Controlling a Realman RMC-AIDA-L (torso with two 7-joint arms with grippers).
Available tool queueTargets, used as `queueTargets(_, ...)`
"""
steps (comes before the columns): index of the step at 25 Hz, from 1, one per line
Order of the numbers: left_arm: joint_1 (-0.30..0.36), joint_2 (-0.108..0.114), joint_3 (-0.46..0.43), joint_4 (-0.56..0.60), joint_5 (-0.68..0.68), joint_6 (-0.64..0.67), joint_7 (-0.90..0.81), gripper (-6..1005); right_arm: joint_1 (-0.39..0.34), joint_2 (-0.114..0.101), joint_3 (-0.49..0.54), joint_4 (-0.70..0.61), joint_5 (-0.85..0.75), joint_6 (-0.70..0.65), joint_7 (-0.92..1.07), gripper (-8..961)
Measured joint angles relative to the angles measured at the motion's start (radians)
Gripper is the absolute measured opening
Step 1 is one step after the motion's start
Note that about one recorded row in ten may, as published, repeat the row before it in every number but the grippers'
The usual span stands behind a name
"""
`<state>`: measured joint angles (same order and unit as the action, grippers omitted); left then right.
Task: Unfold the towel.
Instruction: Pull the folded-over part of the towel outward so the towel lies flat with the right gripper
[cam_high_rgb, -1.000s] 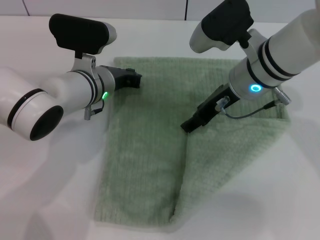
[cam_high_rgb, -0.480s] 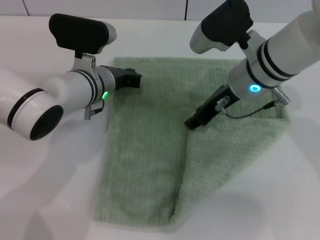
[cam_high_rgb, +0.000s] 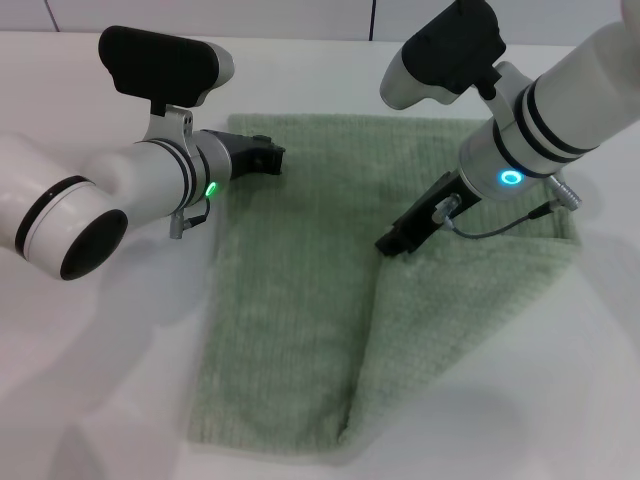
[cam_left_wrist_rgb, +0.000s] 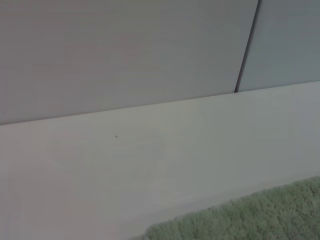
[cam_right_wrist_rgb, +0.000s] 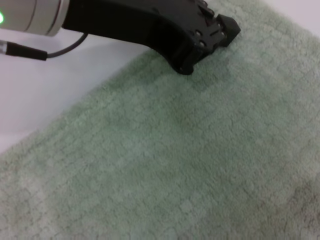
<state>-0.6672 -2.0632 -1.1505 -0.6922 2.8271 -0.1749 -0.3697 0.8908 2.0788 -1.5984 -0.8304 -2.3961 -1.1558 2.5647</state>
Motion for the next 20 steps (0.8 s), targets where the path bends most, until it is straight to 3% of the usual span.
queueTargets(16, 0.002, 0.0, 0.001, -0.003, 0.0, 0.0, 0.0, -2, -0.003, 0.001, -0.001, -0.002, 0.002, -0.002, -0.015, 202)
queueTargets(20, 0.005, 0.0, 0.001, -0.006, 0.0, -0.002, 0.0, -2, -0.003, 0.001, -0.001, -0.004, 0.002, -0.004, -0.015, 100)
